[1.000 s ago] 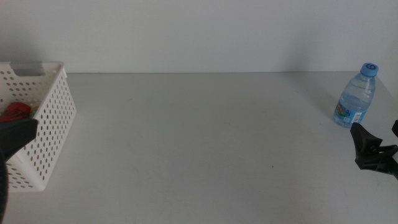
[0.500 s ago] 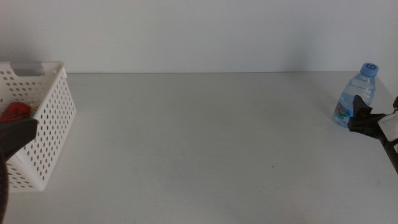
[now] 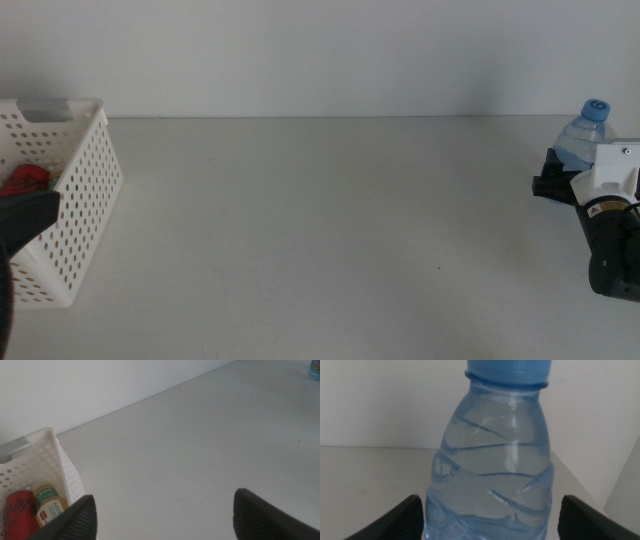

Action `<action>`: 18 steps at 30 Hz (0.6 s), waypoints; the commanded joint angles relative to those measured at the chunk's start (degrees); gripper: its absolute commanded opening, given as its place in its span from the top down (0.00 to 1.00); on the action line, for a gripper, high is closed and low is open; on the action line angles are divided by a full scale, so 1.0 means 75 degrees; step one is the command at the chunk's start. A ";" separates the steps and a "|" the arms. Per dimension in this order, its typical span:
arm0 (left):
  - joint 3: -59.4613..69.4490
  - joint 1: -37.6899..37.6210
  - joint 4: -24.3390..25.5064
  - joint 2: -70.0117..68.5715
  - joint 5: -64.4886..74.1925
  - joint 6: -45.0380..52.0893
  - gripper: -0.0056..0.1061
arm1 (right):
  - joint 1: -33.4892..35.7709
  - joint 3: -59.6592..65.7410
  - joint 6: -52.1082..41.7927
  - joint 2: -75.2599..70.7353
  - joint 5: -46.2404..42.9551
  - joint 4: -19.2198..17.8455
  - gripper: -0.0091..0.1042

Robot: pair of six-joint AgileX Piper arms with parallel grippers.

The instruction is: Use arms to grab the bottles and put them into the dustbin to the left of the table.

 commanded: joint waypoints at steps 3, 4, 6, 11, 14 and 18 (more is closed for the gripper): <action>-0.0164 -0.0055 -0.0044 0.0025 -0.0600 -0.0082 0.11 | -0.0047 -0.0625 -0.0116 -0.0098 -0.0812 -0.0013 0.14; -0.0164 -0.0055 -0.0044 0.0025 -0.0600 -0.0082 0.11 | -0.0047 -0.0684 -0.0123 -0.0080 -0.0812 -0.0004 0.16; -0.0164 -0.0055 -0.0044 0.0025 -0.0600 -0.0082 0.11 | -0.0047 -0.0778 -0.0123 -0.0064 -0.0812 -0.0004 0.19; -0.0164 -0.0055 -0.0044 0.0025 -0.0600 -0.0082 0.11 | -0.0047 -0.0959 -0.0123 -0.0008 -0.0779 -0.0166 0.43; -0.0164 -0.0055 -0.0044 0.0025 -0.0600 -0.0082 0.11 | -0.0047 -0.0959 -0.0115 -0.0008 -0.0762 -0.0203 0.72; -0.0164 -0.0055 -0.0044 0.0025 -0.0600 -0.0082 0.11 | 0.0026 -0.0959 0.0282 -0.0141 -0.0821 -0.0698 0.93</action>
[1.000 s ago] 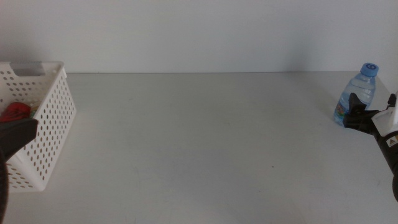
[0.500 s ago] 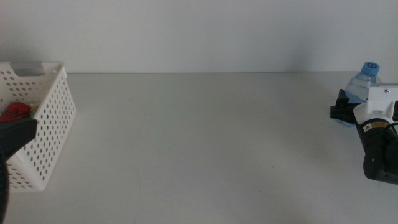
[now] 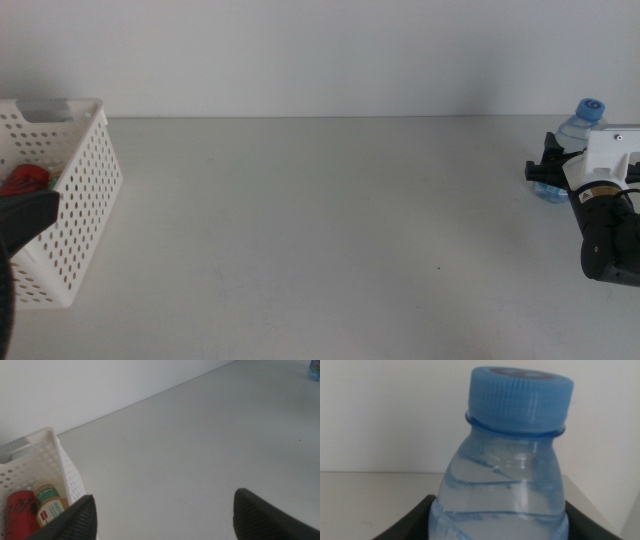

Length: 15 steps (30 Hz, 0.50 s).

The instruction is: Use arms to grab the bottles and put them into the dustbin to the left of the table.

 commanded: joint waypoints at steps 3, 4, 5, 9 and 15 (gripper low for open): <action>-0.0164 -0.0055 -0.0066 0.0025 -0.0600 -0.0082 0.11 | 0.0362 -0.0198 0.0908 -0.0995 -0.0768 -0.1715 0.93; -0.0164 -0.0055 -0.0066 0.0025 -0.0600 -0.0082 0.11 | 0.0530 -0.0243 0.1239 -0.1187 -0.0693 -0.2300 0.93; -0.0164 -0.0055 -0.0066 0.0025 -0.0600 -0.0082 0.11 | 0.0716 -0.0334 0.1661 -0.1368 -0.0578 -0.2940 0.93; -0.0164 -0.0055 -0.0063 0.0025 -0.0600 -0.0082 0.11 | 0.1563 -0.1063 0.3495 -0.1613 -0.0296 -0.5226 0.93; -0.0164 -0.0055 -0.0063 0.0025 -0.0600 -0.0082 0.11 | 0.3055 -0.2153 0.4575 -0.1441 0.0856 -0.6680 0.93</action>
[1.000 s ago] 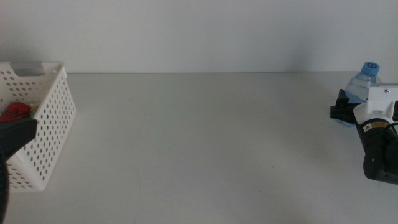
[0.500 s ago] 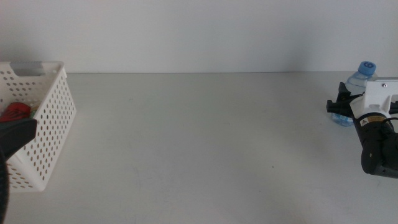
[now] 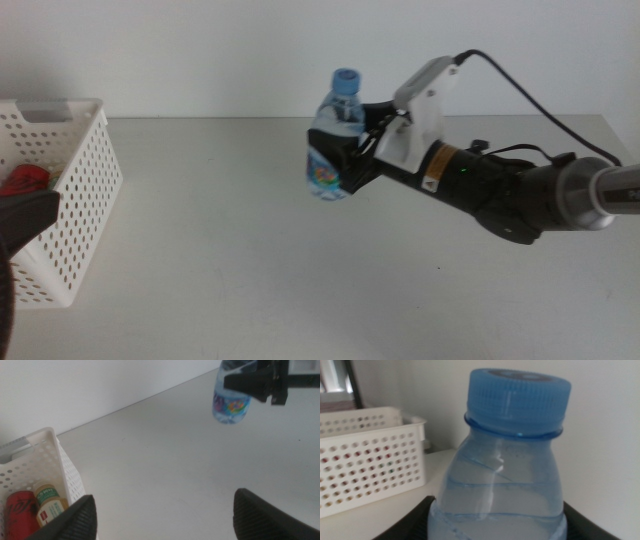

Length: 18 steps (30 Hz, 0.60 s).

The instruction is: Use arms to grab the bottles and put them into the dustbin to the left of the table.

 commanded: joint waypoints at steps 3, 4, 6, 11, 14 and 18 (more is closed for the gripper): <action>-0.0164 -0.0055 -0.0071 0.0025 -0.0600 -0.0082 0.11 | 0.0819 -0.0750 0.0072 -0.0134 0.0219 -0.0072 0.93; -0.0164 -0.0055 -0.0071 0.0025 -0.0600 -0.0082 0.11 | 0.0955 -0.0818 0.0031 -0.0031 0.0305 -0.0072 0.93; -0.0164 -0.0055 -0.0071 0.0025 -0.0600 -0.0082 0.11 | 0.1126 -0.0836 -0.0113 0.0112 0.0335 0.0054 0.93; -0.0164 -0.0055 -0.0071 0.0025 -0.0600 -0.0082 0.11 | 0.1319 -0.0836 -0.0167 0.0493 0.0378 0.0462 0.93; -0.0164 -0.0055 -0.0071 0.0025 -0.0600 -0.0082 0.11 | 0.1393 -0.0836 -0.0167 0.0688 0.0378 0.0481 0.93; -0.0164 -0.0055 -0.0071 0.0025 -0.0600 -0.0082 0.11 | 0.1412 -0.0827 -0.0195 0.0821 0.0396 0.0606 0.92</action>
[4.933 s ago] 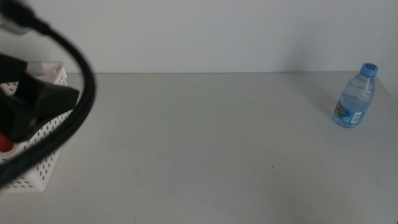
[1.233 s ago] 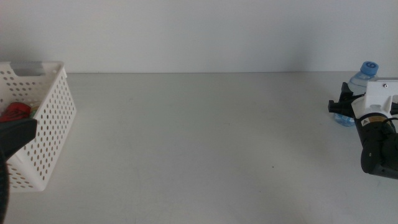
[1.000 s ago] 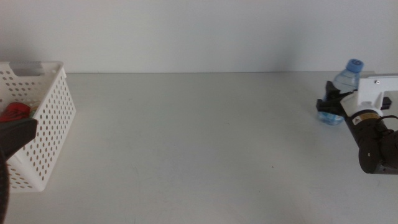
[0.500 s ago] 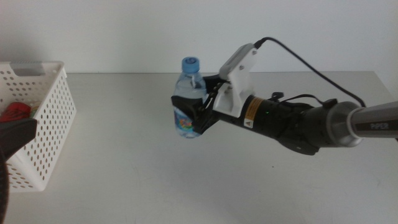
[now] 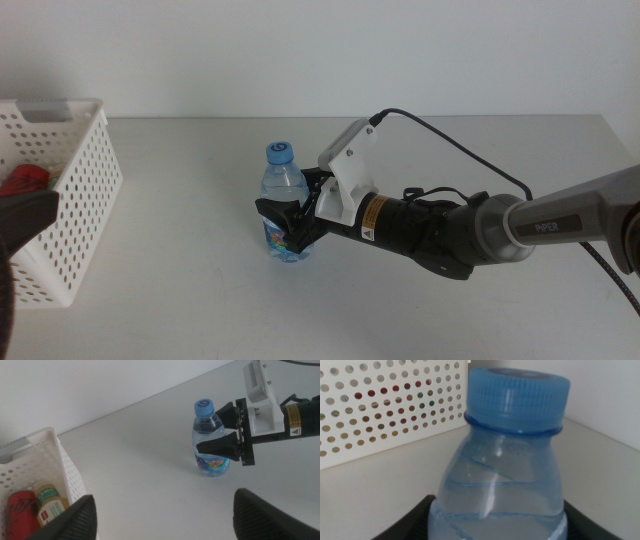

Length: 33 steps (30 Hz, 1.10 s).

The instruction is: Use arms to grab the bottles and put them into the dustbin to the left of the table.

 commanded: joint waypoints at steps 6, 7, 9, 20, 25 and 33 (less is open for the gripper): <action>-0.0164 -0.0055 -0.0085 0.0025 -0.0600 -0.0082 0.11 | 0.0031 -0.0214 0.0030 -0.0488 -0.0590 0.0354 0.73; -0.0164 -0.0055 -0.0085 0.0025 -0.0600 -0.0082 0.11 | 0.0031 -0.0199 0.0073 -0.0532 -0.0507 0.0346 0.67; -0.0164 -0.0055 -0.0085 0.0025 -0.0600 -0.0082 0.11 | 0.0031 -0.0143 0.0146 -0.0695 -0.0273 0.0337 0.54; -0.0164 -0.0055 -0.0085 0.0025 -0.0600 -0.0082 0.11 | -0.0272 0.1691 0.1232 -0.3526 0.0372 -0.0443 0.27; -0.0164 -0.0055 -0.0085 0.0025 -0.0600 -0.0082 0.11 | -0.0272 0.2252 0.2598 -0.5521 0.1639 -0.1521 0.29; -0.0164 -0.0055 -0.0085 0.0025 -0.0600 -0.0082 0.11 | -0.0272 0.2545 0.6911 -0.7967 0.4356 -0.4903 0.33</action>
